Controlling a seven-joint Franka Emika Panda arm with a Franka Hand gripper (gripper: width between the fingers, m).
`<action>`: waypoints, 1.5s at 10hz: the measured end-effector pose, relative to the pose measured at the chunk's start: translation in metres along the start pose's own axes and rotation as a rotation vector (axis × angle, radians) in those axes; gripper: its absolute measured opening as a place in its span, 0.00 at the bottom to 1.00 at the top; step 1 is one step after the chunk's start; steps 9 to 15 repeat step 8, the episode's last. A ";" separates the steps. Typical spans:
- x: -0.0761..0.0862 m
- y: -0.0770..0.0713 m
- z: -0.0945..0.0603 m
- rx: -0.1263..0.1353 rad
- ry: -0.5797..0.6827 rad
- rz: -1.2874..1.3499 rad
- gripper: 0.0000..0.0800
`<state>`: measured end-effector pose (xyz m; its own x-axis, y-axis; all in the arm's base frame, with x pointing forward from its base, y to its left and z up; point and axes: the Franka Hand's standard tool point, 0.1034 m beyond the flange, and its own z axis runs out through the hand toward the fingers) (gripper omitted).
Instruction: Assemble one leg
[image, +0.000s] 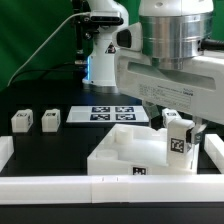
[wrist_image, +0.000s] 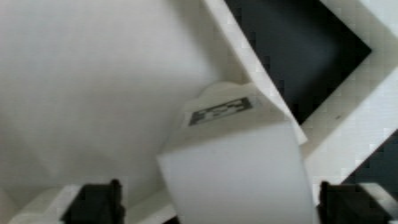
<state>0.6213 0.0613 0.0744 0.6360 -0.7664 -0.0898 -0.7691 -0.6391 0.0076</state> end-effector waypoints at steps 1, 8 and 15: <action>0.000 0.000 0.000 0.000 0.000 0.000 0.77; 0.000 0.000 0.001 -0.001 0.000 0.000 0.81; 0.000 0.000 0.001 -0.001 0.000 0.000 0.81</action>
Offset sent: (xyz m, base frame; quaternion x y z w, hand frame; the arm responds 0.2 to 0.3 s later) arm 0.0000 0.0000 0.0000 0.0000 0.0000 0.0000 1.0000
